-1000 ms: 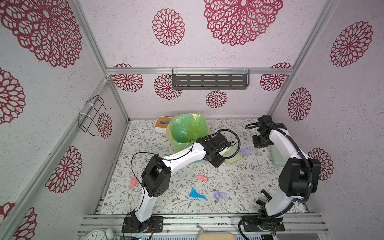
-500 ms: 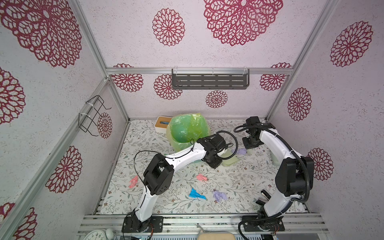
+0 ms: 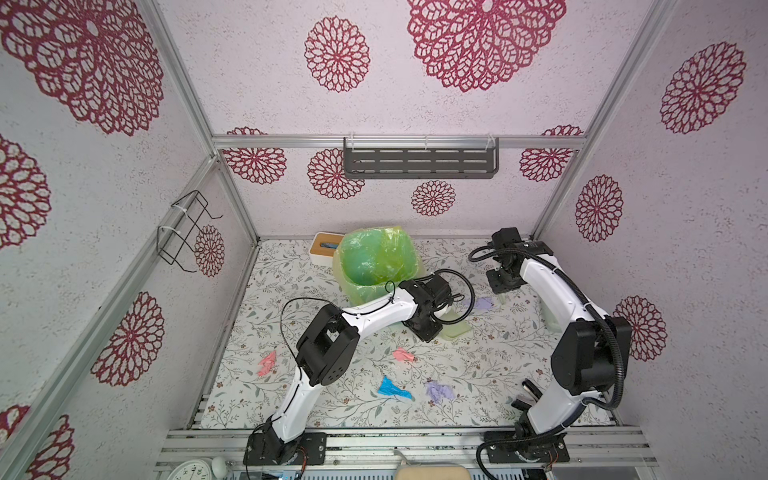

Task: Sweep away the paper scraps from the table
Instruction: 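Move the brush behind the purple scrap with the right gripper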

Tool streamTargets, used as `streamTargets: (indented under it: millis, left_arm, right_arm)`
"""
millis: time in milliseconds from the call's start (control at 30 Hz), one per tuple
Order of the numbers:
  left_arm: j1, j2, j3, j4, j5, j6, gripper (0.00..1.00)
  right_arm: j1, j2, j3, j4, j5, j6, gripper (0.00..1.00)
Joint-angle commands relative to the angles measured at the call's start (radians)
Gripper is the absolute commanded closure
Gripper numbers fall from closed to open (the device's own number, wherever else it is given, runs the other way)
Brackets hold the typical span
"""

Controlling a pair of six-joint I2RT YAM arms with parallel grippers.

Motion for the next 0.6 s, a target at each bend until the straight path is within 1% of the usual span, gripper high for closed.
streamTargets:
  millis: [0,333,567]
  left_arm:
    - [0.010,0.019,0.043,-0.009,-0.017,0.014,0.89]
    - [0.022,0.057,0.078,-0.010,-0.022,0.022,0.89]
    - [0.024,0.085,0.102,-0.024,-0.032,0.034,0.89]
  right_arm:
    - [0.006,0.018,0.034,-0.015,0.026,-0.021,1.00]
    - [0.027,0.027,0.002,-0.019,-0.019,-0.031,1.00]
    - [0.067,0.014,-0.022,-0.029,-0.064,-0.027,1.00]
